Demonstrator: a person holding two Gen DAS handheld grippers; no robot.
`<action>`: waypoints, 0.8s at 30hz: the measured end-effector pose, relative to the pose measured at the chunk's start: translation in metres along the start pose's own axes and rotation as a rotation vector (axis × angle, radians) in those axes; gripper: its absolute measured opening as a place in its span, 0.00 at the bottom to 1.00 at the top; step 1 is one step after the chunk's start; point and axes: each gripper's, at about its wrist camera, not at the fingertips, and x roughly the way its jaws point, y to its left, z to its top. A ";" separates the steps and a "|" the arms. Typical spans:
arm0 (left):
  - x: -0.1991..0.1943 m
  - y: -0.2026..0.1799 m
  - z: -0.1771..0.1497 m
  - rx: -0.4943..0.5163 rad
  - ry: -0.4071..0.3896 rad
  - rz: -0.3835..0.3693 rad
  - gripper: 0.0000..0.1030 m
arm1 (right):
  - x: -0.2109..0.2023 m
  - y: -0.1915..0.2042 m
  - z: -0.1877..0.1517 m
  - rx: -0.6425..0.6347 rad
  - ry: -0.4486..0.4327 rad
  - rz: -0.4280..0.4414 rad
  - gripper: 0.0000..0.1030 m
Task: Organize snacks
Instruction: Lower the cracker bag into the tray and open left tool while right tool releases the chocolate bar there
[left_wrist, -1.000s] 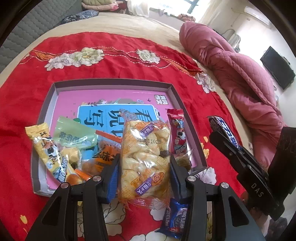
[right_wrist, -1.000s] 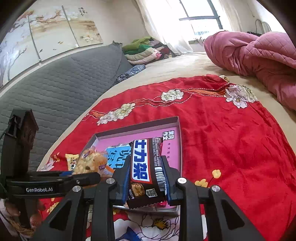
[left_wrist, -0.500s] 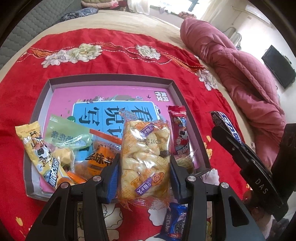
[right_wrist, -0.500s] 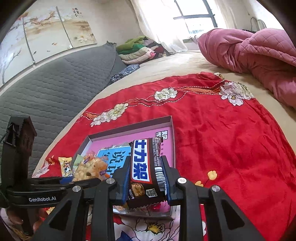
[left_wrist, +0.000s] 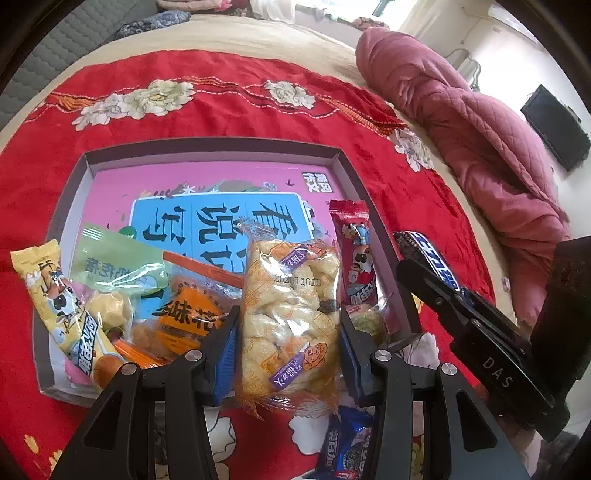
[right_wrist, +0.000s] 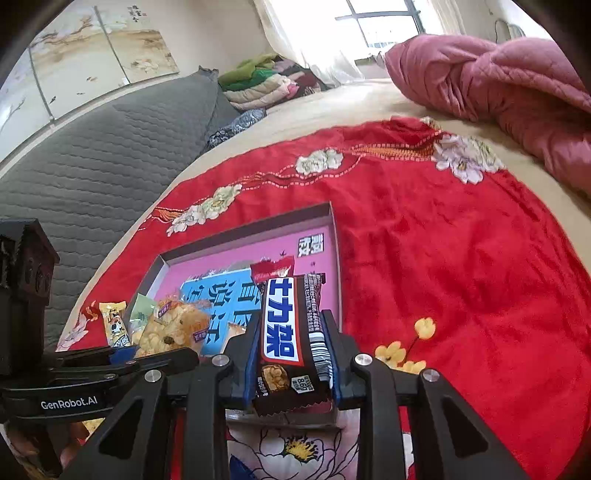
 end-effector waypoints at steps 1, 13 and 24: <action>0.000 0.000 -0.001 0.000 0.003 -0.002 0.48 | 0.001 0.000 -0.001 0.002 0.005 0.003 0.28; 0.004 0.000 -0.003 -0.001 0.009 0.000 0.48 | 0.012 0.007 -0.007 -0.023 0.046 0.023 0.29; 0.006 0.002 0.002 -0.007 0.005 -0.001 0.48 | 0.021 0.007 -0.010 -0.019 0.071 0.026 0.29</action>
